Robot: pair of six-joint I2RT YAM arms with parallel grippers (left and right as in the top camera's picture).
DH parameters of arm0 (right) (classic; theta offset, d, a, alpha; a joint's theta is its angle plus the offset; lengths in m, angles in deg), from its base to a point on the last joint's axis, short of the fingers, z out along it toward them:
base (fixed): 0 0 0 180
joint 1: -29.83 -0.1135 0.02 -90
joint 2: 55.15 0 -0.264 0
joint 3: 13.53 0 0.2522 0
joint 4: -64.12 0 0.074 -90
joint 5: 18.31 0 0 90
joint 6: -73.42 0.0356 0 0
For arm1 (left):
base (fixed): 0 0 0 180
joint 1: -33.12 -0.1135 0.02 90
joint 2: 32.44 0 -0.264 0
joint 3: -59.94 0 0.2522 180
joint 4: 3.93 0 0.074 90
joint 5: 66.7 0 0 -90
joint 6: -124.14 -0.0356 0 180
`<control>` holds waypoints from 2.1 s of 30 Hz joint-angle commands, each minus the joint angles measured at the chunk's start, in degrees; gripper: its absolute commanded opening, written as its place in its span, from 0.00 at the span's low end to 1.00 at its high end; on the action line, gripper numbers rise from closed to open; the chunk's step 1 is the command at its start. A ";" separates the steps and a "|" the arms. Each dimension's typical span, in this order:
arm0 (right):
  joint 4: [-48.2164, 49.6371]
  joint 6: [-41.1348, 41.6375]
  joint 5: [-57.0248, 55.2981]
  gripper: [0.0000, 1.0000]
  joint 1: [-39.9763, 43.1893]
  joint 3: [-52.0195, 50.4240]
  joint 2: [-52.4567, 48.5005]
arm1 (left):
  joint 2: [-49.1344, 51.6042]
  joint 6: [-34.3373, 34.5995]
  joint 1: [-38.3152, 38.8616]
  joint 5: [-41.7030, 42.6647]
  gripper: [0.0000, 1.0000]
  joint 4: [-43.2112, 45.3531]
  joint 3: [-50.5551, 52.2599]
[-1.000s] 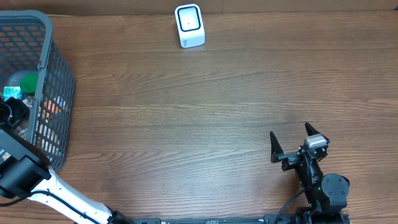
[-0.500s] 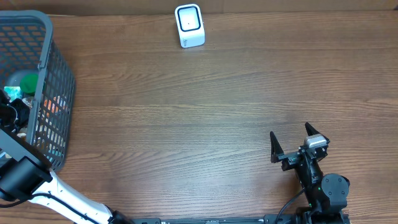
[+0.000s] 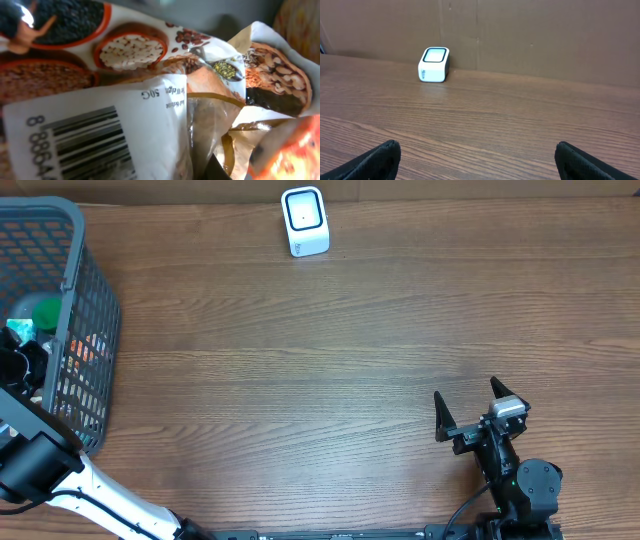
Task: Scan the item barcode
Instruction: 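Lift the snack bag out and carry it toward the white scanner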
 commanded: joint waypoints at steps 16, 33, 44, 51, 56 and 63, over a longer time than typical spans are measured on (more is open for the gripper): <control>0.17 -0.11 0.31 1.00 -0.26 0.04 0.68 | -33.14 12.22 1.42 2.99 0.04 -0.79 -10.99; 0.20 -0.09 0.33 1.00 -0.26 0.04 0.68 | -47.12 12.35 22.36 27.74 0.04 -2.99 -10.43; 0.17 -0.09 0.31 1.00 -0.26 0.02 0.68 | -35.89 11.98 50.49 18.80 0.04 -0.52 -0.70; 0.17 -0.11 0.33 1.00 -0.26 0.04 0.68 | -23.06 15.54 60.94 18.78 0.04 6.34 5.86; 0.17 -0.09 0.33 1.00 -0.26 0.04 0.68 | -14.62 20.44 65.64 18.80 0.04 12.20 8.02; 0.20 -0.11 0.33 1.00 -0.26 0.04 0.68 | -5.77 27.85 70.64 18.75 0.09 18.14 8.39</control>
